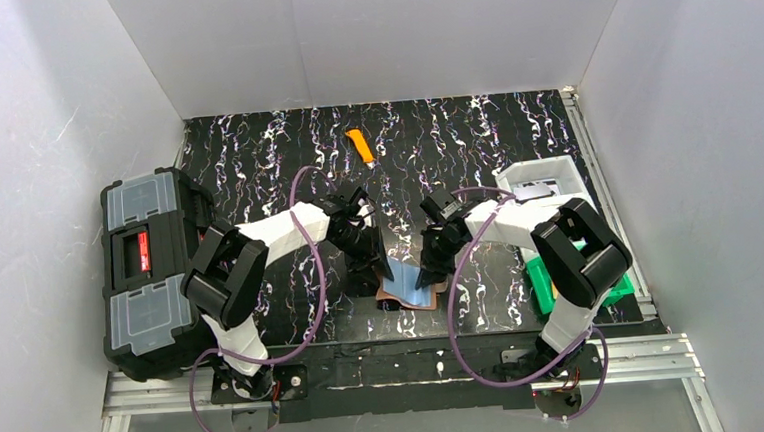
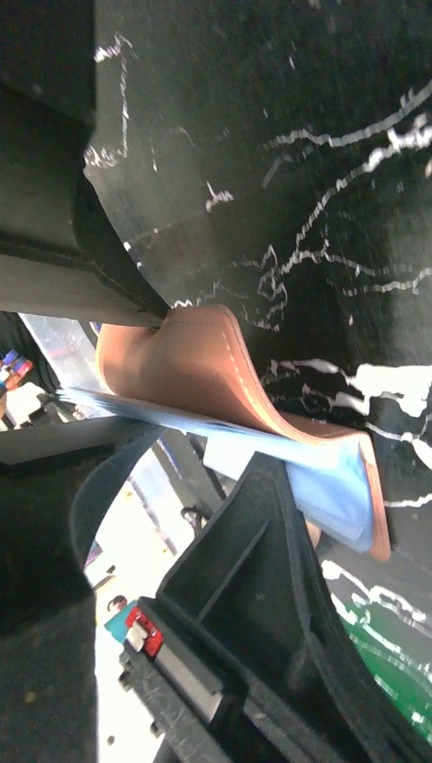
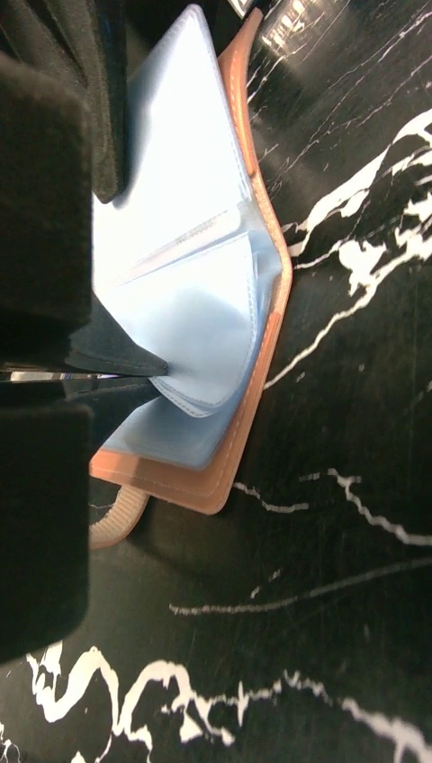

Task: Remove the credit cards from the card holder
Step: Close the card holder at the center of the board.

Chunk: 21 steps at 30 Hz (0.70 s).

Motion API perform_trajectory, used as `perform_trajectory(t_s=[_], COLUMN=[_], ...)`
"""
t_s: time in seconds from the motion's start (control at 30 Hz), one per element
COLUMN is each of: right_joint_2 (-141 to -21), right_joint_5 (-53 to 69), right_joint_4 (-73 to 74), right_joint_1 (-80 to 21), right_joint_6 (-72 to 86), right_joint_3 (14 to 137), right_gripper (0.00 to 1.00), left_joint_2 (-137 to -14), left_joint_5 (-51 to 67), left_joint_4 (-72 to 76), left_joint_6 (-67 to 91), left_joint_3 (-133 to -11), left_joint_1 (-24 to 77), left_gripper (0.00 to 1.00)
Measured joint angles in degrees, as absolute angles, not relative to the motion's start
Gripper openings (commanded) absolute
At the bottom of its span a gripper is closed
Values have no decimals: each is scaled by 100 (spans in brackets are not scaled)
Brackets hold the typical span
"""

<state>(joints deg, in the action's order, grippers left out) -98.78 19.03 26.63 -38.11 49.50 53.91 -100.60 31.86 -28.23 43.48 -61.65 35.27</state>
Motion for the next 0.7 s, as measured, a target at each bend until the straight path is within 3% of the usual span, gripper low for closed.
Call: perform_trajectory(t_s=[0.13,0.33,0.4,0.7], right_joint_2=[-9979,-10090,-10090,-9559], right_joint_5=[1706,1509,1505,1052], right_joint_4=[2727,2707,2707,2926], right_joint_1=[-4016,-4235,-4248,-4250], right_joint_6=[4856,4724,4692,4637], right_joint_3=[5645,6095,6267,6484], right_gripper=[6,43,51,68], left_joint_2=[-10040,-9749,-9603,-9487], left_joint_5=[2628,1581,1302,659], left_joint_4=[-3347,-4136,-4309,-4792], left_joint_6=[4224,3881,3791,3573], left_joint_3=[-6427,-6731,-6751,-6757], left_joint_1=[3583,3583,3581,3586], left_gripper=[0,0,0,0])
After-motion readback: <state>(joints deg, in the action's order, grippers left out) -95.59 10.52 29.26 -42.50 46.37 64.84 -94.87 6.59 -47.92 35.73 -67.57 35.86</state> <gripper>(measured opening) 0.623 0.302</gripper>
